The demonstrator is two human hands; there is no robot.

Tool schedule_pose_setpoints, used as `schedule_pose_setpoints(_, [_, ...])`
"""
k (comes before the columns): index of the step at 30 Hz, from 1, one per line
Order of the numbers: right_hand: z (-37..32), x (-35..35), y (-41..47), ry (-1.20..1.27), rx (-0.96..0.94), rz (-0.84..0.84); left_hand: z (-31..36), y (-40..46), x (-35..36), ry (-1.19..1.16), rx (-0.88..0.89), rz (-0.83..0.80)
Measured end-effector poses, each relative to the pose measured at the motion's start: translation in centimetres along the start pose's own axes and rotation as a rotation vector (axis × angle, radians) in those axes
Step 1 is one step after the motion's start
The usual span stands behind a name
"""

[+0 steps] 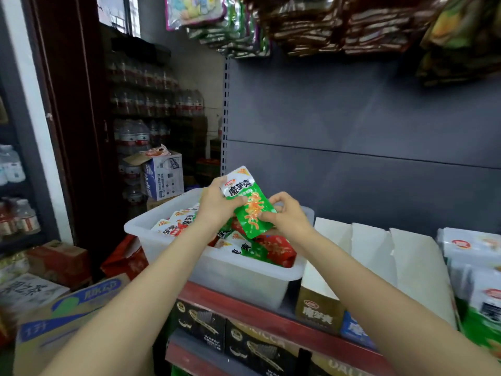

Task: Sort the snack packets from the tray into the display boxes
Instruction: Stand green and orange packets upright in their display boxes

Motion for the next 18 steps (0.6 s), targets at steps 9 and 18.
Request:
schedule_pose_setpoints(9, [0.0,-13.7,-6.0,-0.079,-0.108,0.143,3.8,-6.1,14.6,-0.057,0.133,-0.414])
schedule_pose_setpoints(18, [3.4,-30.1,-12.5,-0.172,-0.091,0.527,4.3,-11.2,29.6,0.205,0.3,-0.617])
Point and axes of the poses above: each hand's wrist, its own y-axis towards the middle knuckle, its own x-axis out of the palm, z = x × y, the point moved 8 cm from there along y, towards the middle knuckle, and after that the axes turned 15 degrees about -y, right-handed, at the moved point
